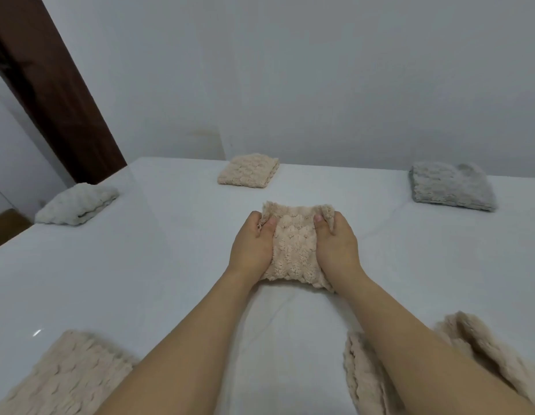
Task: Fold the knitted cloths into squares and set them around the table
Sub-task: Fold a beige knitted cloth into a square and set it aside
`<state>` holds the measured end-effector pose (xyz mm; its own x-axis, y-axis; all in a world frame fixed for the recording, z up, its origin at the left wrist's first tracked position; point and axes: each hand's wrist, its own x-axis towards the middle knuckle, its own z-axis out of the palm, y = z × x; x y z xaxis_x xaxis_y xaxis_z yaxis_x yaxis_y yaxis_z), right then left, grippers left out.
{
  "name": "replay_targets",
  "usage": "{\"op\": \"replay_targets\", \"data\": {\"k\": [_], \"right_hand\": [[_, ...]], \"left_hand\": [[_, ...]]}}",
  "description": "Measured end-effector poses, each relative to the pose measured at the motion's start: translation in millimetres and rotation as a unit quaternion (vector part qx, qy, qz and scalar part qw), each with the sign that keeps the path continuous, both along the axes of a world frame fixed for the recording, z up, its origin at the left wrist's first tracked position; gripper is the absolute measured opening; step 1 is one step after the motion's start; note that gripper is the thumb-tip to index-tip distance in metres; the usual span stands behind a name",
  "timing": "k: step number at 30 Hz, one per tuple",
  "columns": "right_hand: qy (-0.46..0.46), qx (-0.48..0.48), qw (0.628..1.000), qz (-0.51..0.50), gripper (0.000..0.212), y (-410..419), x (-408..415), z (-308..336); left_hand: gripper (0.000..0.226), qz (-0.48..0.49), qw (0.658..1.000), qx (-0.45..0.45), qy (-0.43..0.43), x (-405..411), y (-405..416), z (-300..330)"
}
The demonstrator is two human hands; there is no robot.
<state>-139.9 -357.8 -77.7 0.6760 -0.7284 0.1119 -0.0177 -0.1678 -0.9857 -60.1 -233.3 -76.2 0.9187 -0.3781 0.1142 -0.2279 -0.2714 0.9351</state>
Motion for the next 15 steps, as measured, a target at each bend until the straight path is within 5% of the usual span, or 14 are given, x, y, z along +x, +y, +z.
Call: {"op": "replay_targets", "data": {"k": [7, 11, 15], "right_hand": [[0.140, 0.008, 0.985, 0.097, 0.038, -28.9, -21.9, 69.9], [0.173, 0.020, 0.967, 0.184, 0.036, -51.6, -47.4, 127.2], [0.180, 0.055, 0.947, 0.259, 0.029, -72.7, -71.6, 169.1]], "left_hand": [[0.028, 0.078, 0.992, 0.018, 0.098, -53.0, -11.4, 73.1], [0.029, 0.053, 0.954, 0.028, 0.294, -76.5, -16.4, 127.8], [0.037, 0.017, 0.930, 0.016, 0.368, -80.9, -28.3, 169.9]]}}
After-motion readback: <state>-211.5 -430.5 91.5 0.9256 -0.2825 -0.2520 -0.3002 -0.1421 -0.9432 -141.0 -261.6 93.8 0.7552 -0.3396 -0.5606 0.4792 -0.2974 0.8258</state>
